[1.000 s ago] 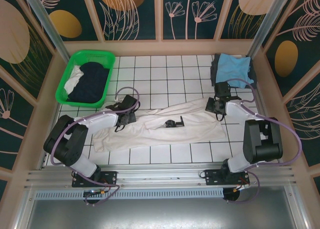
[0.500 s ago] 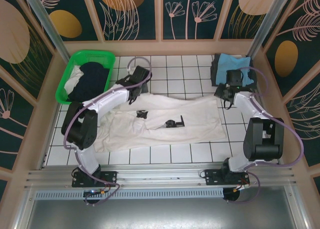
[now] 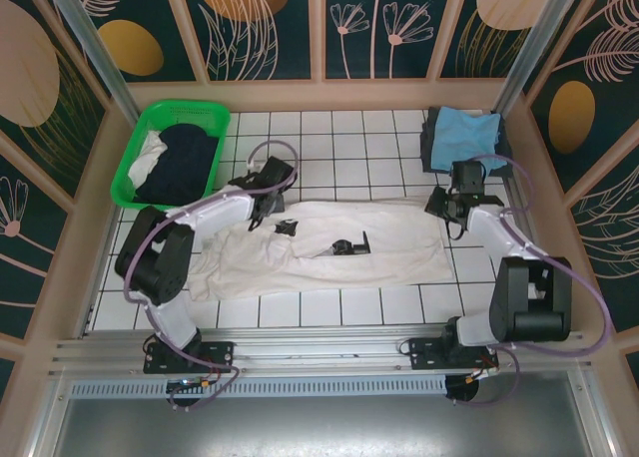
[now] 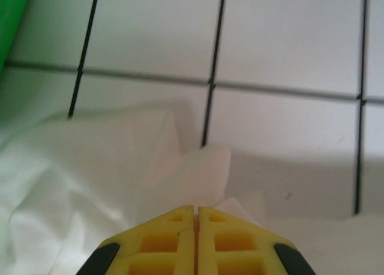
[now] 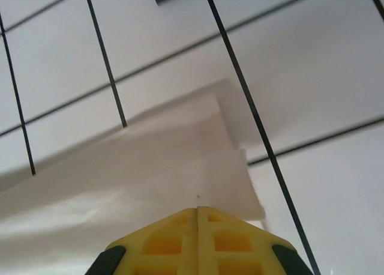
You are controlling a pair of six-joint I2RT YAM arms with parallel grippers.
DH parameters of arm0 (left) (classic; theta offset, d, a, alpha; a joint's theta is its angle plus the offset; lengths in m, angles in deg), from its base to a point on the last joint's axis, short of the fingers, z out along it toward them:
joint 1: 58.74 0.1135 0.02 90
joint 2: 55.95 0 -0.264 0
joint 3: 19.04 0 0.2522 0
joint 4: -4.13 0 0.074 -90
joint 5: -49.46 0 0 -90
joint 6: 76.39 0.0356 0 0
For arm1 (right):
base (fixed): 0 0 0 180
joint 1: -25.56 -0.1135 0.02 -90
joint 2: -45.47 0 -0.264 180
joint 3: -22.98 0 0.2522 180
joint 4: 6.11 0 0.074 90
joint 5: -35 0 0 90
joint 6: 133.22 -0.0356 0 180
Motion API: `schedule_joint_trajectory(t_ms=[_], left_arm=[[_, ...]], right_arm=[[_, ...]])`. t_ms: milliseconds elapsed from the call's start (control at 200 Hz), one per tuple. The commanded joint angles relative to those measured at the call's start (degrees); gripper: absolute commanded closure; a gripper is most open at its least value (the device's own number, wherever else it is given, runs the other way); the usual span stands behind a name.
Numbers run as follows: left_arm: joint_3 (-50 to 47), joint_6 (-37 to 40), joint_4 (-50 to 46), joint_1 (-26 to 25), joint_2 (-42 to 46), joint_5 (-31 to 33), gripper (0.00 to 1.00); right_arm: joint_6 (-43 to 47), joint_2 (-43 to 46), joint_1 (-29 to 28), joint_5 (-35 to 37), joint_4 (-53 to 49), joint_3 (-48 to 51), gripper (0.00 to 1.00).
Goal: Fold and stack the t-shirts
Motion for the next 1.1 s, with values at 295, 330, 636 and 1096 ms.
schedule_joint_trajectory(t_ms=[295,330,636,1096], left_arm=[[-11.95,-4.16,4.54,-0.22,7.55,-3.85,1.0],[-12.49,-4.14,4.76,-0.27,7.49,-4.29,1.0],[-17.09,-4.88,7.76,-1.23,6.95,-7.44,1.0],[-20.48,-5.06,9.66,-1.58,8.15,-11.35,0.86]], right_arm=[[-3.85,6.18,1.47,-0.25,-0.47,9.18,1.0],[-4.02,6.12,1.51,-0.46,-0.39,9.52,1.0],[-4.35,6.01,1.65,-1.37,-1.33,10.07,1.0],[-10.2,11.68,-8.51,-0.9,-5.86,0.19,0.8]])
